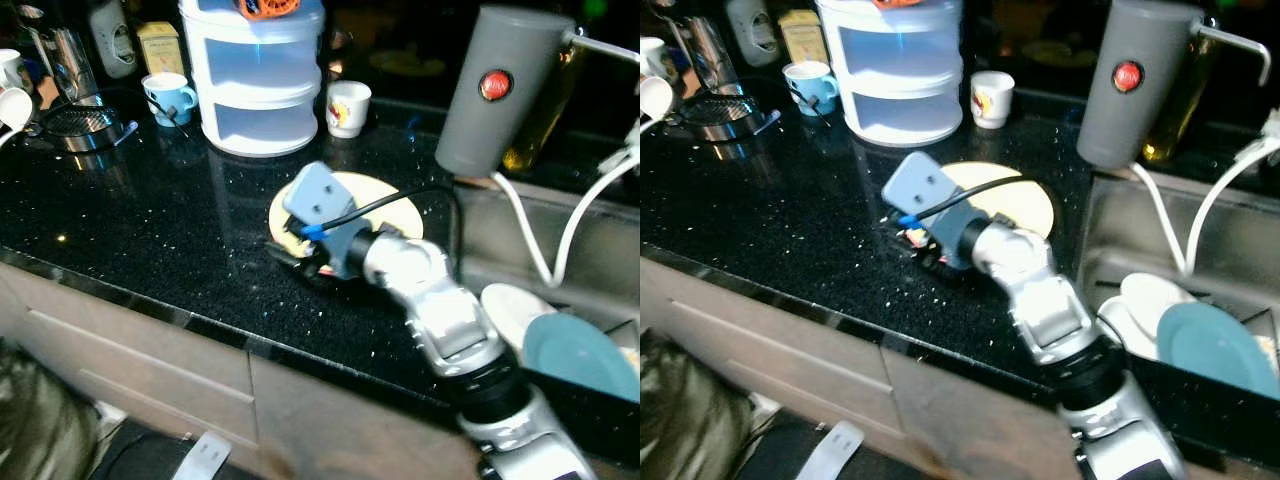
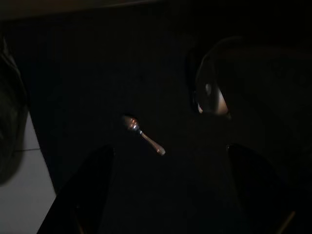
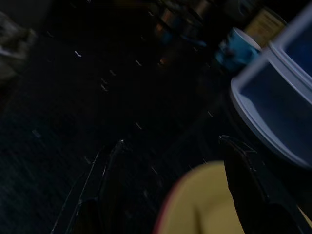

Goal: Kitchen organization

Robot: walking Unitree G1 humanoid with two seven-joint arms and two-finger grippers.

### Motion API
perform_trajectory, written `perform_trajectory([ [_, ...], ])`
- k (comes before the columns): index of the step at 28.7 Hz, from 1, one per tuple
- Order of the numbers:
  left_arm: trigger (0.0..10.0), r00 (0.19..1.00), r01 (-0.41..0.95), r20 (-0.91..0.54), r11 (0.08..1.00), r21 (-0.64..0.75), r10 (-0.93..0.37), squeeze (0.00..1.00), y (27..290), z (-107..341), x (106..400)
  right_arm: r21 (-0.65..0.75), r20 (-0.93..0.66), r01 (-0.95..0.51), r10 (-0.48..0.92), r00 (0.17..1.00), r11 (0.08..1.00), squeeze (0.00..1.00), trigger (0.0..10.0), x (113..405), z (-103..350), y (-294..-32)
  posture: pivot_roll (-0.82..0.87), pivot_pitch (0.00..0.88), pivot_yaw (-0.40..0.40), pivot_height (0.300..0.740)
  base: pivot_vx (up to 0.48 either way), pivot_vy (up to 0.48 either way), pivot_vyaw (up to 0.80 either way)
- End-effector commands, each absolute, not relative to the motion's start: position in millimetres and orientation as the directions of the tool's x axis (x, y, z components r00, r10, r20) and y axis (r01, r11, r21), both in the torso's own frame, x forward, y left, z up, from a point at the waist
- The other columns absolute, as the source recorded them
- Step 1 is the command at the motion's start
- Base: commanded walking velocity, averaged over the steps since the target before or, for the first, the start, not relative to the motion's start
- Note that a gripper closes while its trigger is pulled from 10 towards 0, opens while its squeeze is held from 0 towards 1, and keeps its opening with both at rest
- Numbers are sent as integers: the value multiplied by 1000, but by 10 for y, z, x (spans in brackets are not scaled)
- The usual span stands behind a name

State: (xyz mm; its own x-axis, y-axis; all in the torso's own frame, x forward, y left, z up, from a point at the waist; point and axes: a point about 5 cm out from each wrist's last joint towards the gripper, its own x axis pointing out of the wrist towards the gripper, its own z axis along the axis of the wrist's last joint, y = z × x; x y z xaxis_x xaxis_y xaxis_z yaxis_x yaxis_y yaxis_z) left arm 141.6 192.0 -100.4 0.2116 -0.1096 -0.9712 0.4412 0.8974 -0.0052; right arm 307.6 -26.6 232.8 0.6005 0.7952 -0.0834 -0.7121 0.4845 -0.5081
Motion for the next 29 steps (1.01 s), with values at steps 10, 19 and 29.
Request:
perform_trajectory([
  [10, 10000, 182, 448, -976, 894, -23, -116, 0, 1901, -1032, 1339, -567, -248, -721, 753, 610, 398, 0, 10000, 3152, 2264, -361, -8, 0, -57, 740, 0, 0, 0],
  [19, 10000, 181, 449, -977, 893, -23, -116, 0, 1900, -1032, 1340, -541, -284, -746, 751, 596, 387, 0, 10000, 3159, 2293, -434, -10, 0, -55, 740, 0, 0, 0],
  [29, 10000, 181, 449, -976, 893, -24, -118, 0, 1899, -1031, 1343, -467, -284, -767, 746, 602, 441, 0, 10000, 3193, 2336, -533, -14, 0, -53, 740, 0, 0, 0],
])
